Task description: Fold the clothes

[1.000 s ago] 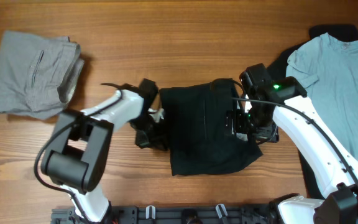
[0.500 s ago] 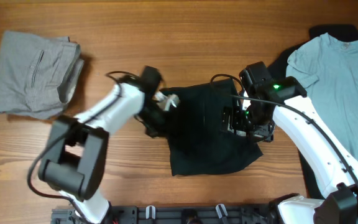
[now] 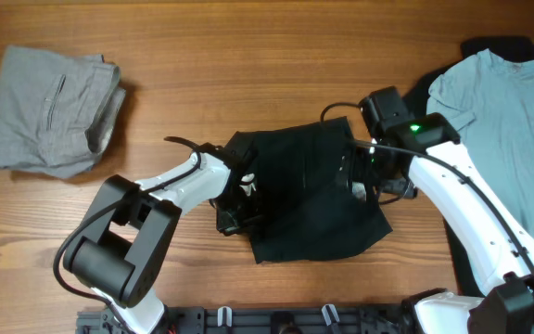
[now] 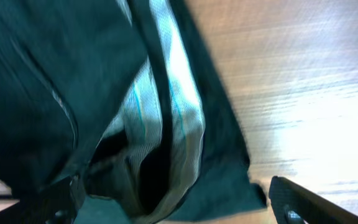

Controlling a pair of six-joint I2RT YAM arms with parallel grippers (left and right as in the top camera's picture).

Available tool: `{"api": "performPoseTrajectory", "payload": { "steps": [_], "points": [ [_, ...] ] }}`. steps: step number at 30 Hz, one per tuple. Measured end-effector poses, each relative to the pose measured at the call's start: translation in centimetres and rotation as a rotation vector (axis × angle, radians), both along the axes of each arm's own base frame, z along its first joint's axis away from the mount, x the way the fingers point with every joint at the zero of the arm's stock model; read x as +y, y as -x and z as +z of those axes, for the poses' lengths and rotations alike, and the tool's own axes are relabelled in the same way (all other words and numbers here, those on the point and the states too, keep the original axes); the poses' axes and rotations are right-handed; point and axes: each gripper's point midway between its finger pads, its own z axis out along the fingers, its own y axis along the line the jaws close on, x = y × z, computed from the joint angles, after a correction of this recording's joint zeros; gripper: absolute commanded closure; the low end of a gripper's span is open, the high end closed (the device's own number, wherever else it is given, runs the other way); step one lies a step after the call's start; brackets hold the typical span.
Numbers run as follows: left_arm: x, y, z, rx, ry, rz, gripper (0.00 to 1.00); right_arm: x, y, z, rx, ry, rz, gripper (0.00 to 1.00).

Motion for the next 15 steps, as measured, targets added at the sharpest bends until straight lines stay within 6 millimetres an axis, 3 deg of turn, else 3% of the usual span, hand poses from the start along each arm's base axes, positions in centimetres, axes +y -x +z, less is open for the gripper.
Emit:
{"api": "performPoseTrajectory", "payload": {
  "steps": [4,7,10,15],
  "points": [
    [0.3,-0.2,-0.1,-0.013,-0.02,0.001,0.96,-1.8,-4.4,3.0,-0.232,0.066,0.01,0.0],
    [0.6,0.1,-0.3,-0.007,-0.033,0.003,0.96,-3.9,-7.3,7.5,-0.44,0.153,0.022,0.0],
    [0.6,0.0,-0.2,-0.008,-0.033,0.003,0.96,-4.2,-7.1,8.6,-0.465,0.173,0.054,0.0],
    [0.7,-0.1,-0.2,-0.009,-0.034,0.006,0.96,-3.1,-3.9,6.7,-0.311,0.104,0.116,0.0]
  ]
}}
